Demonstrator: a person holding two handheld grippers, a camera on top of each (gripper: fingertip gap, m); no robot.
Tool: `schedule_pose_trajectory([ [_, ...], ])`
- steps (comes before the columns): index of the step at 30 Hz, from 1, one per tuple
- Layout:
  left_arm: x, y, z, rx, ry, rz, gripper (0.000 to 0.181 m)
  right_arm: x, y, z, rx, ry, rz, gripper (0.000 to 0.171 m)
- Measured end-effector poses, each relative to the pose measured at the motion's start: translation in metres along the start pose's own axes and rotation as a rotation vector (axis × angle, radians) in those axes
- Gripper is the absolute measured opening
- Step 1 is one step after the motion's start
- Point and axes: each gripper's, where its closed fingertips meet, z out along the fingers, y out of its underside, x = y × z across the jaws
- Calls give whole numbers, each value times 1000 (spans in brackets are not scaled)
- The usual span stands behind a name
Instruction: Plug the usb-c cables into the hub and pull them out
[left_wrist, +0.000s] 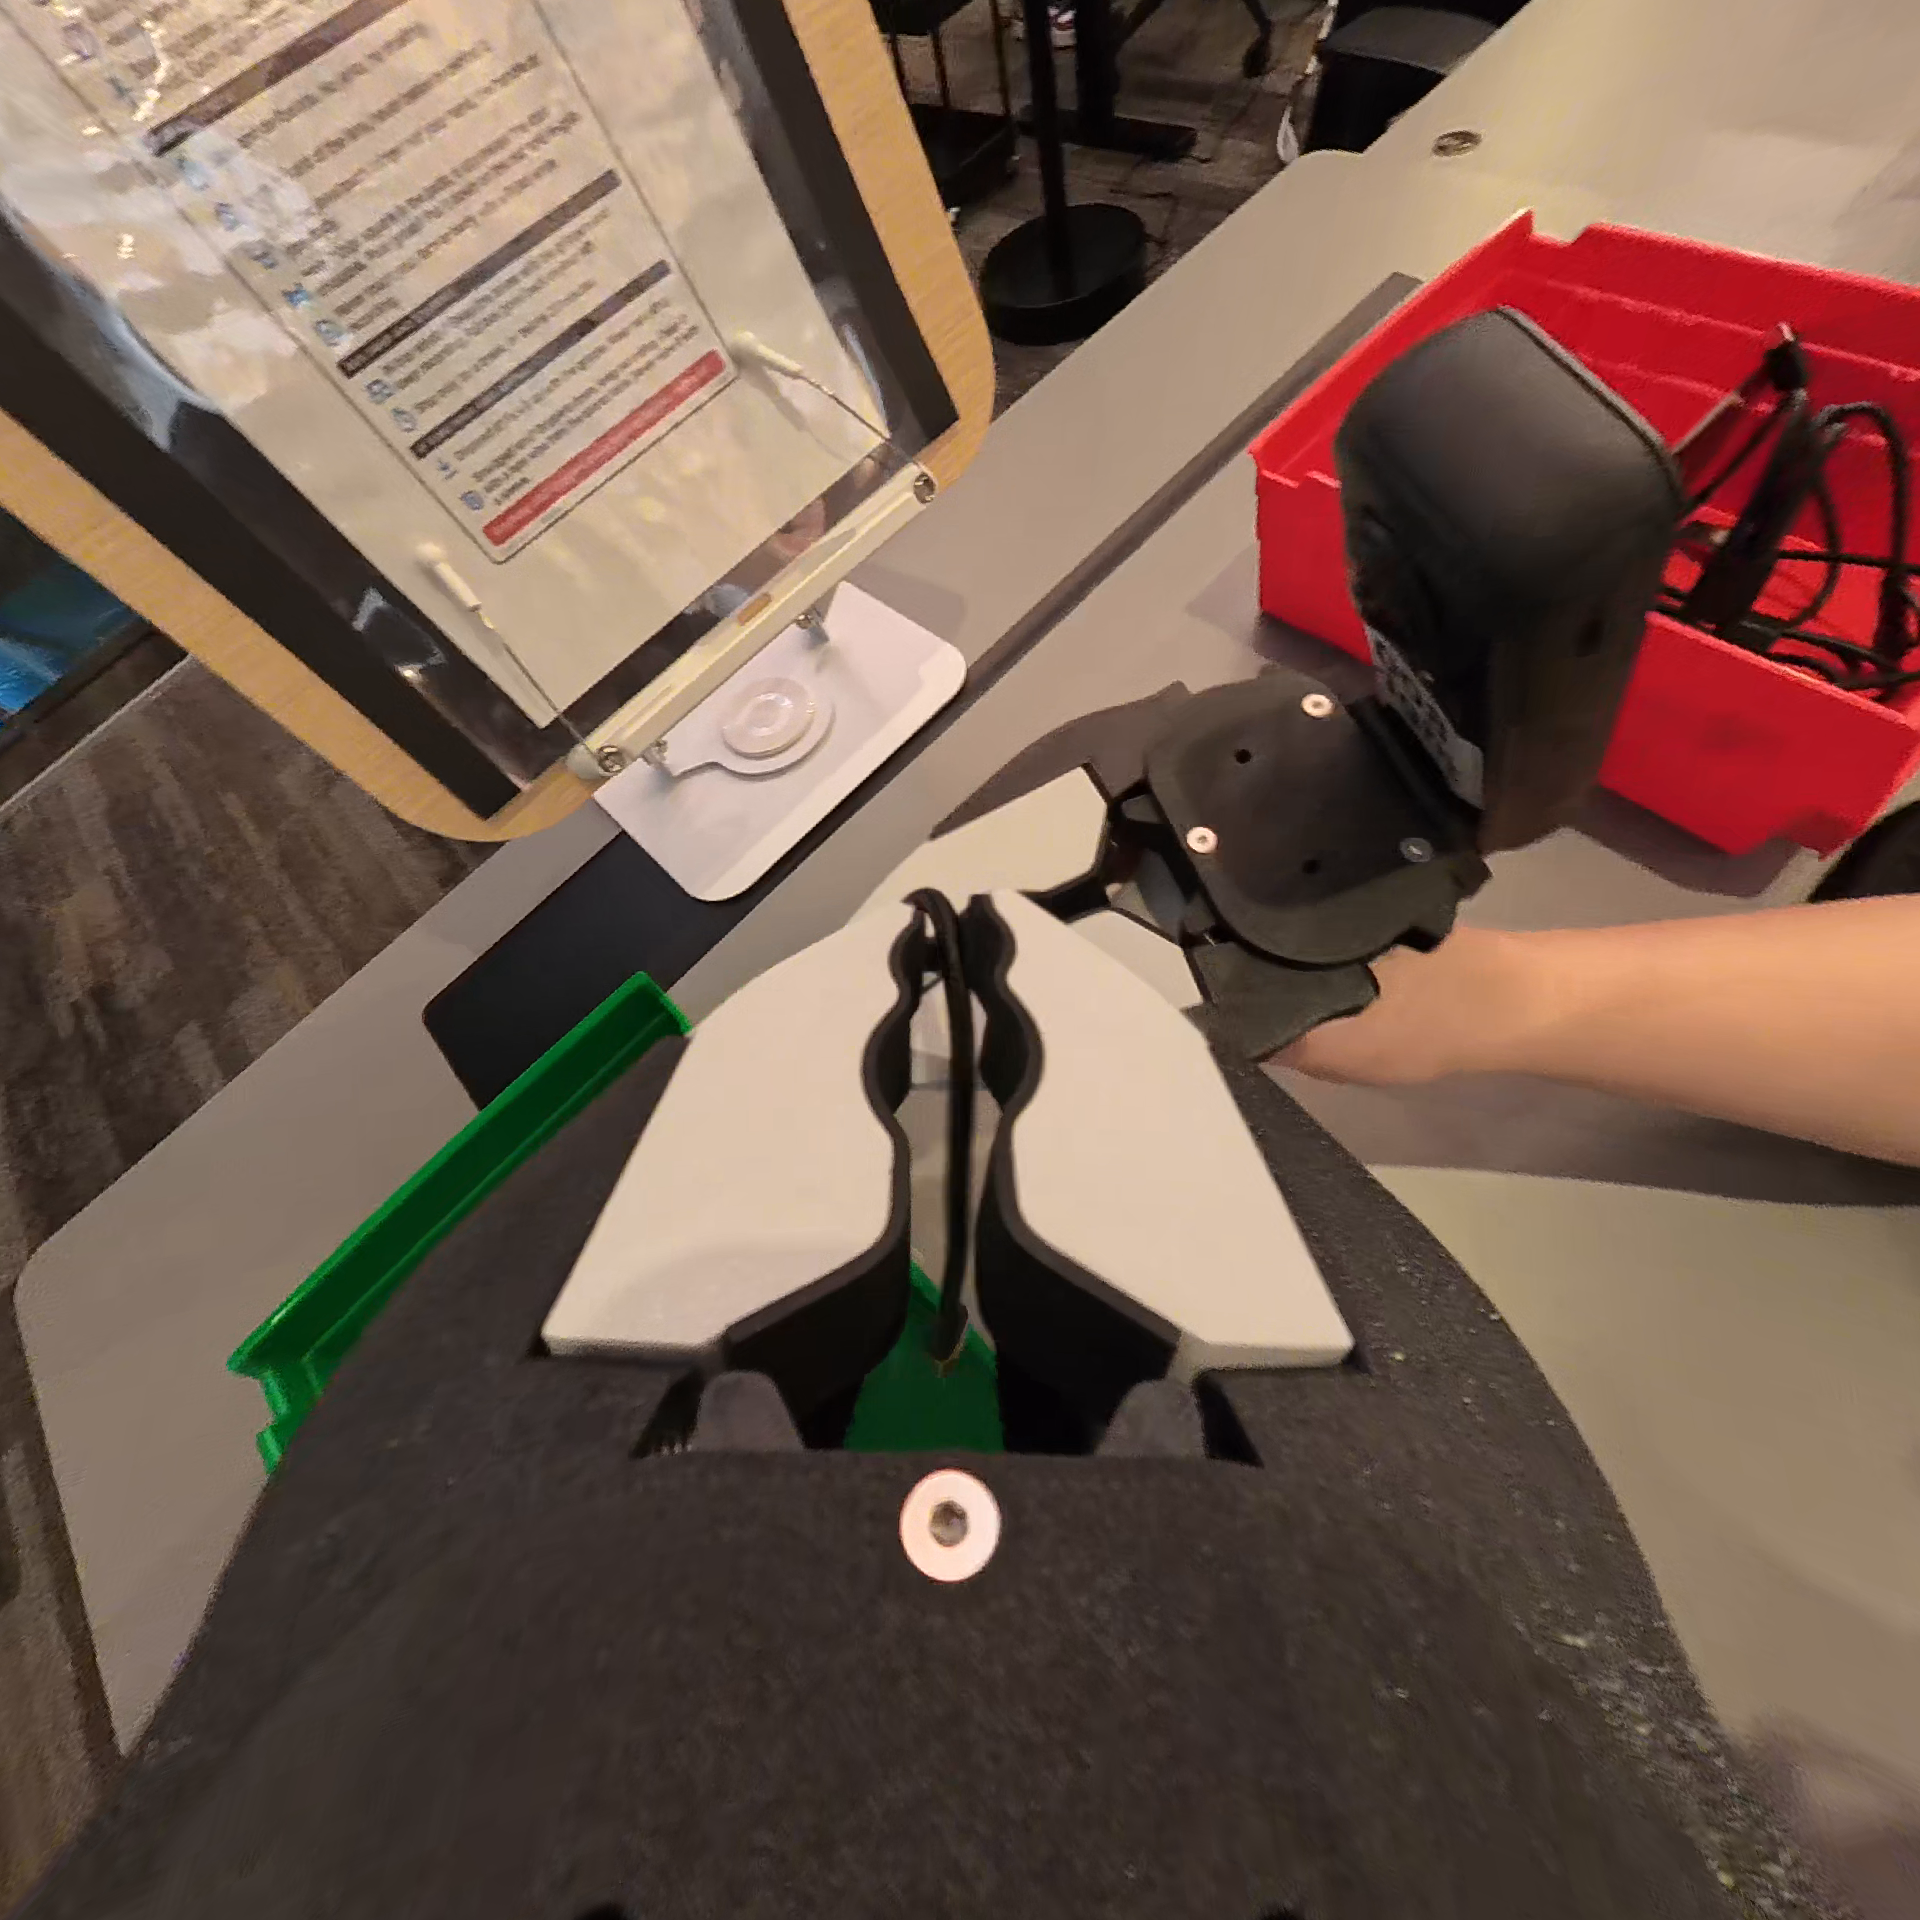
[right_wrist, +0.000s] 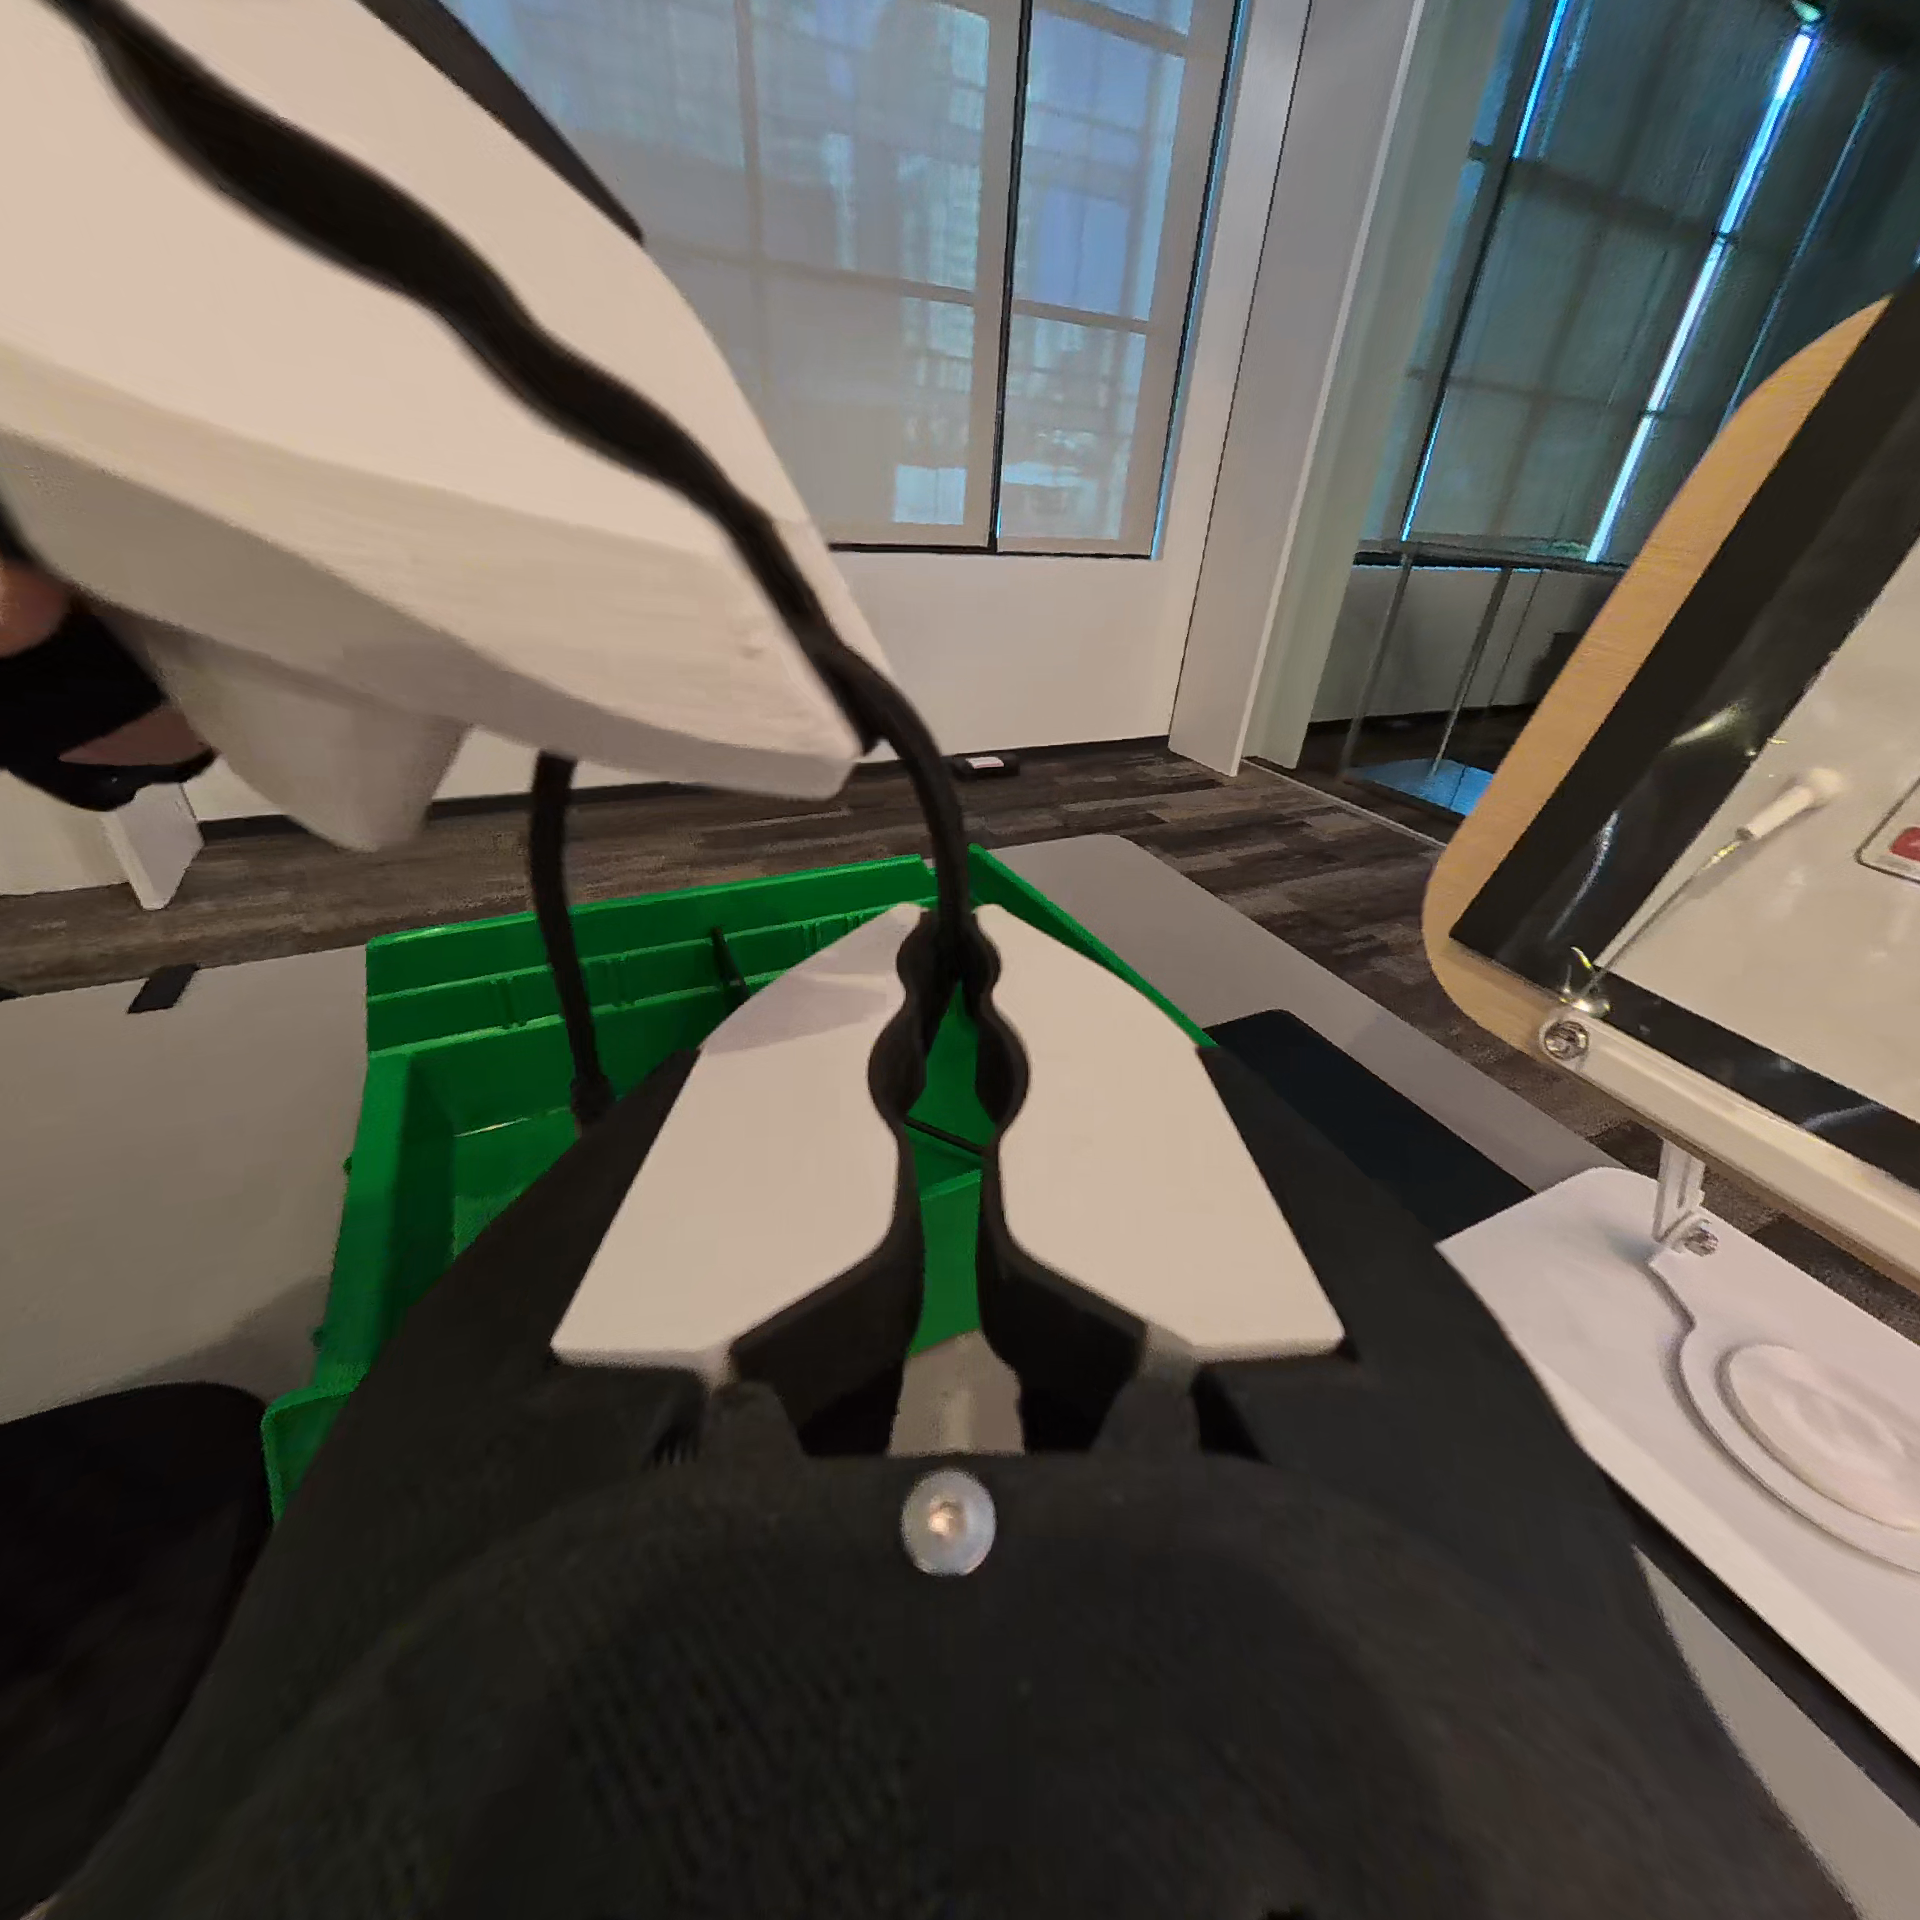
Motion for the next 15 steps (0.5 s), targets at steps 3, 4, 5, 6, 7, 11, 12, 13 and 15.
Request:
schedule_pose_trajectory([
  [3, 10, 7, -5, -15, 85, 31, 35, 7, 1, -5, -24, -4, 2, 5],
  [4, 6, 13, -10, -24, 87, 26, 41, 8, 1, -7, -19, -4, 7, 5],
  [5, -2, 18, -16, -25, 71, 14, 42, 9, 1, -8, -22, -10, 14, 5],
  [6, -12, 24, -23, -19, 48, -3, 42, 10, 2, -9, -29, -12, 17, 5],
  [7, -23, 31, -29, -15, 21, -23, 41, 10, 2, -9, -34, -19, 15, 5],
  [11, -54, 90, -25, -189, -45, 34, 44, 11, 3, -12, -60, -19, -14, 5],
  [12, -57, 103, -17, -246, -39, 74, 45, 12, 2, -13, -59, -19, -15, 5],
  [13, -60, 110, -8, -278, -35, 118, 46, 13, 2, -14, -62, -23, -9, 5],
  [15, -66, 119, 13, -329, -46, 210, 47, 16, 3, -16, -70, -22, 2, 5],
])
